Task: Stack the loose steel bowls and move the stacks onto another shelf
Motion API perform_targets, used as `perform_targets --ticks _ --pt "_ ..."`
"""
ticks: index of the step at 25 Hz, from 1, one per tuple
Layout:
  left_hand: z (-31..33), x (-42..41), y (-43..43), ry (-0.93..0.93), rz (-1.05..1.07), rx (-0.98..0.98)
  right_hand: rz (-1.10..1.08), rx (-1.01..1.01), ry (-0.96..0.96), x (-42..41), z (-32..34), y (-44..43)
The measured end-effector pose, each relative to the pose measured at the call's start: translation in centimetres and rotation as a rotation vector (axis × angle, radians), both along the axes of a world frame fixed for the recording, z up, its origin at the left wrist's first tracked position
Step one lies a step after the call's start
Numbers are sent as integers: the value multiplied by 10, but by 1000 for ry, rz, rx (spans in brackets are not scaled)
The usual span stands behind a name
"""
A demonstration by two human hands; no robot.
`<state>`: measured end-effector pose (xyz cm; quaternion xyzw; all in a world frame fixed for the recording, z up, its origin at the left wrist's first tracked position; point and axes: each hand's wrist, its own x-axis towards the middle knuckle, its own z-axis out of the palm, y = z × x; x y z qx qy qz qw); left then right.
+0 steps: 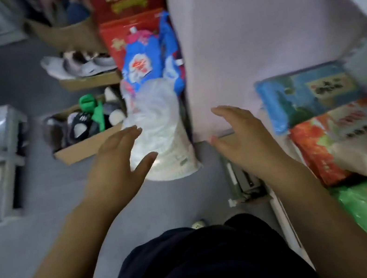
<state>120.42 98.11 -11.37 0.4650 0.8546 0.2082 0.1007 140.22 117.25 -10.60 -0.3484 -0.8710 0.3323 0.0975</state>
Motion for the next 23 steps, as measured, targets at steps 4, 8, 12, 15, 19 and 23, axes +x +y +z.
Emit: perform_targets --ticks 4,8,12,15,19,23 --pt "-7 -15 -60 -53 298 -21 277 -65 -93 -75 -8 -18" --pt "-14 -24 -99 -109 540 -58 470 -99 -134 -146 -15 -25" --pt "-18 -41 -123 -112 742 -82 692 -122 -154 -220 -21 -31" --pt "-17 -49 -119 -123 898 -43 846 -139 -188 -273 -16 -33" --pt "-20 -61 -121 -141 1184 62 1030 -74 -170 -340 -15 -51" --pt "-24 -54 -153 -185 1280 2 1197 -89 -153 -383 -22 -113"
